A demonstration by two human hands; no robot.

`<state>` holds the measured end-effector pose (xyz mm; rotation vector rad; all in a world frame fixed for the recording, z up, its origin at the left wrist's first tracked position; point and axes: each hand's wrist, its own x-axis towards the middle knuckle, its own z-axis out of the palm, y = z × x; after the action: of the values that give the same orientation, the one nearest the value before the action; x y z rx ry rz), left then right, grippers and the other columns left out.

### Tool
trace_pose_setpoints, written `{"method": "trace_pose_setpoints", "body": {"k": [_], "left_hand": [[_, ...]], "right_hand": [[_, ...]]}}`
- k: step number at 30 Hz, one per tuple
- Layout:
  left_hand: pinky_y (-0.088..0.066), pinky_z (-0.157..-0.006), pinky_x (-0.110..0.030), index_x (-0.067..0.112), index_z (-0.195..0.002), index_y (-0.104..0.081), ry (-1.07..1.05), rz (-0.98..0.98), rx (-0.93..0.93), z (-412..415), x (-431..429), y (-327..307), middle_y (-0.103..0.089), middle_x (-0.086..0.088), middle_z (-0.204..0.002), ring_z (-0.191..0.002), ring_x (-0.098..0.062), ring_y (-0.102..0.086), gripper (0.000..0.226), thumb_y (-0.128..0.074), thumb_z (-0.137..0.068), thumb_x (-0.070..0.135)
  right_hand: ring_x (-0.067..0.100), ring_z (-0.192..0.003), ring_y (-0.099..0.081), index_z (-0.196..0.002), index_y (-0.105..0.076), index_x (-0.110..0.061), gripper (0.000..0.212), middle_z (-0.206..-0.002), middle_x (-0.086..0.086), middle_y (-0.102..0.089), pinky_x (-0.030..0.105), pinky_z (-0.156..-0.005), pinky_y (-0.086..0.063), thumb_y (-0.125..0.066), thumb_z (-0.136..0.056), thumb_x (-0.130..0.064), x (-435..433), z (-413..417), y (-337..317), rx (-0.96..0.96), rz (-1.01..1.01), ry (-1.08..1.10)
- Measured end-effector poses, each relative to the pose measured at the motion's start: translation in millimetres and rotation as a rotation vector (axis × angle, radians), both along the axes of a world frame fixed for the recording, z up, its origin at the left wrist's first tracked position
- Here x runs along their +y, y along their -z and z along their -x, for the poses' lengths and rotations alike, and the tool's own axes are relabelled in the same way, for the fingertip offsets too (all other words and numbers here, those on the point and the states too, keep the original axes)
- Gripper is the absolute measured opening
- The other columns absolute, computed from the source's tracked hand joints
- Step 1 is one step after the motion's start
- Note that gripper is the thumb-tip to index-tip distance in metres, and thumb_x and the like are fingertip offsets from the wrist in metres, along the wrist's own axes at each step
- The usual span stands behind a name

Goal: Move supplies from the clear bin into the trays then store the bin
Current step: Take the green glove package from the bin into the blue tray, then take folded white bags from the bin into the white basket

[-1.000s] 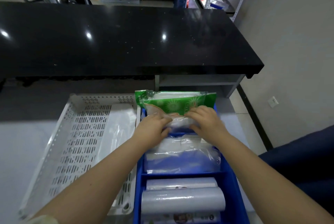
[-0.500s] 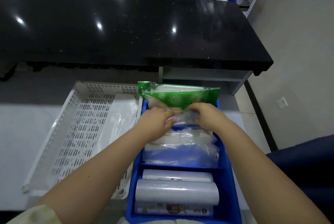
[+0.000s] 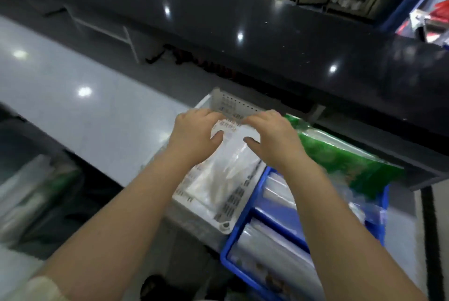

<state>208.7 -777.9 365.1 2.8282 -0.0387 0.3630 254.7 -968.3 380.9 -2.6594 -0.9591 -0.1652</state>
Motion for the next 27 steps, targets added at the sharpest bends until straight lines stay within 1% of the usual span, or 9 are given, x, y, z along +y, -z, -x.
{"method": "trace_pose_setpoints", "body": {"k": [3,7,12,15,18,22,27], "left_hand": [[-0.04,-0.088,-0.041,0.022,-0.118,-0.063,-0.155,-0.013,-0.038,39.9,70.5,-5.0,-0.065,-0.002,-0.114,-0.106,-0.029,-0.057,0.035,-0.062,-0.085,0.032],[-0.041,-0.091,-0.043,0.025,-0.123,-0.059,-0.341,-0.027,-0.057,102.6,180.3,-8.9,-0.062,0.0,-0.12,-0.11,-0.026,-0.054,0.039,-0.059,-0.087,0.038],[-0.037,-0.095,-0.044,0.028,-0.124,-0.057,-0.54,-0.037,-0.063,191.8,323.7,-11.6,-0.06,0.001,-0.123,-0.115,-0.024,-0.05,0.041,-0.058,-0.085,0.04],[-0.039,-0.093,-0.043,0.027,-0.124,-0.059,-0.631,-0.043,-0.052,242.3,401.5,-7.7,-0.061,-0.001,-0.12,-0.113,-0.026,-0.05,0.043,-0.06,-0.083,0.039],[-0.041,-0.089,-0.042,0.026,-0.123,-0.059,-0.711,-0.031,-0.027,284.9,468.4,1.3,-0.063,-0.001,-0.117,-0.11,-0.027,-0.053,0.042,-0.06,-0.083,0.039],[-0.041,-0.088,-0.04,0.027,-0.124,-0.059,-0.826,0.022,0.018,326.6,536.9,23.5,-0.063,-0.001,-0.118,-0.111,-0.027,-0.054,0.042,-0.059,-0.083,0.038],[-0.042,-0.087,-0.04,0.028,-0.125,-0.059,-0.949,0.124,0.113,350.6,599.5,63.9,-0.063,-0.002,-0.121,-0.11,-0.027,-0.054,0.042,-0.059,-0.084,0.039]], "right_hand": [[0.029,-0.109,-0.052,-0.119,-0.063,-0.018,0.038,-0.116,0.004,-0.064,0.043,-0.09,-0.043,-0.07,-0.082,-0.021,77.6,19.6,-10.6,-0.05,-0.011,-0.132],[0.028,-0.111,-0.052,-0.119,-0.063,-0.02,0.037,-0.118,0.001,-0.063,0.043,-0.089,-0.043,-0.07,-0.082,-0.021,199.7,56.9,-18.9,-0.107,-0.02,-0.296],[0.026,-0.113,-0.051,-0.121,-0.061,-0.023,0.037,-0.121,-0.001,-0.062,0.039,-0.092,-0.041,-0.066,-0.085,-0.025,362.1,117.0,-17.5,-0.135,-0.033,-0.471],[0.026,-0.112,-0.05,-0.121,-0.06,-0.024,0.035,-0.12,-0.002,-0.061,0.041,-0.091,-0.04,-0.061,-0.086,-0.027,450.0,149.7,-9.0,-0.145,0.011,-0.557],[0.029,-0.11,-0.051,-0.119,-0.062,-0.021,0.037,-0.118,0.001,-0.062,0.044,-0.088,-0.042,-0.064,-0.082,-0.023,522.6,177.0,1.0,-0.106,0.018,-0.628],[0.03,-0.105,-0.055,-0.115,-0.065,-0.017,0.035,-0.114,0.004,-0.065,0.042,-0.086,-0.046,-0.07,-0.08,-0.019,596.8,202.2,21.1,-0.047,0.007,-0.726],[0.025,-0.111,-0.052,-0.119,-0.063,-0.02,0.037,-0.119,0.0,-0.062,0.042,-0.091,-0.046,-0.07,-0.083,-0.023,675.5,200.6,59.3,0.049,0.066,-0.81]]}}
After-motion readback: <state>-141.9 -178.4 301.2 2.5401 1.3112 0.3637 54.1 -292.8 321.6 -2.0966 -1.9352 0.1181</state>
